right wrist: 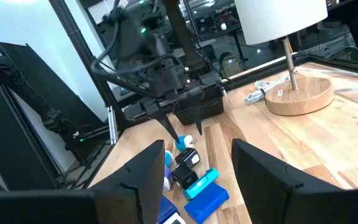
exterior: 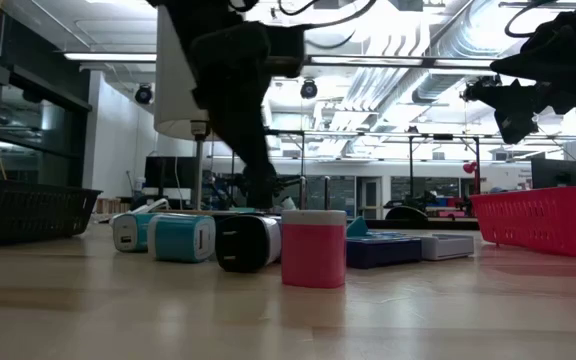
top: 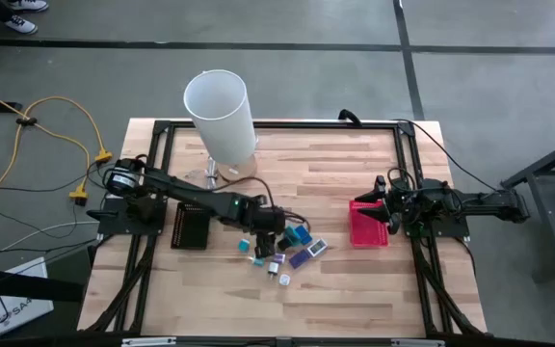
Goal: Pick & Place Office items
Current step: Put the blue digital timer into the black bin
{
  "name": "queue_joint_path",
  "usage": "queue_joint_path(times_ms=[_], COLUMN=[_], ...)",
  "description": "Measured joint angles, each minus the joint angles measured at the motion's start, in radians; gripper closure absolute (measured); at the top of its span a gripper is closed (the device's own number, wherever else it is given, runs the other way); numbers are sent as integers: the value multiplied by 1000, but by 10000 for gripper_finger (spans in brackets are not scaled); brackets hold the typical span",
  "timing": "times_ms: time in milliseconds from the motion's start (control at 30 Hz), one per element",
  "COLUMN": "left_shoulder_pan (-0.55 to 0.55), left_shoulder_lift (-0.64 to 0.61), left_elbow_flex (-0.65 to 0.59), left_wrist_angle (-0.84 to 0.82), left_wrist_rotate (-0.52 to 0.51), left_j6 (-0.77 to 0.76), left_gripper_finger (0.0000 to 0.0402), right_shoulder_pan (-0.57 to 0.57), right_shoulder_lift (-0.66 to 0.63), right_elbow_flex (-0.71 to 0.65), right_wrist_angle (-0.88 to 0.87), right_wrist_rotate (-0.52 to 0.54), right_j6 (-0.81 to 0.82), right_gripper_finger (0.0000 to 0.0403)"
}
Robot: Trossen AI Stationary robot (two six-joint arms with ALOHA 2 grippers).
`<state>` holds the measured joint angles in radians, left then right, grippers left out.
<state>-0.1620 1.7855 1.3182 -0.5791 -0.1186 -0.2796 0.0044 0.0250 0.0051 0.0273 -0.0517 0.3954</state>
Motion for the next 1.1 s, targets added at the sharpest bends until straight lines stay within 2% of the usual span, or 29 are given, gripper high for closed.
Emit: queue_joint_path(times_ms=[167,467,567,933,1000,1100], left_shoulder_pan=[70,100,115,287,311,333], left_shoulder_lift=[1,1,1,72,95,128], left_elbow_flex=[0,0,0,-1,-1,-1], left_wrist_angle=[37,118,129,257,264,278], left_wrist_rotate=[130,185,238,663,705,714], left_j6=[122,331,386,416,396,364], left_gripper_finger=[202,202,202,202,202,202], right_shoulder_pan=[0,0,0,0,0,0], right_shoulder_lift=[0,0,0,0,0,0], right_elbow_flex=[0,0,0,0,0,0], right_wrist_angle=[0,0,0,0,2,3], right_wrist_rotate=[0,0,0,0,0,0], right_j6=[0,0,0,0,0,0], right_gripper_finger=[229,229,229,229,229,229])
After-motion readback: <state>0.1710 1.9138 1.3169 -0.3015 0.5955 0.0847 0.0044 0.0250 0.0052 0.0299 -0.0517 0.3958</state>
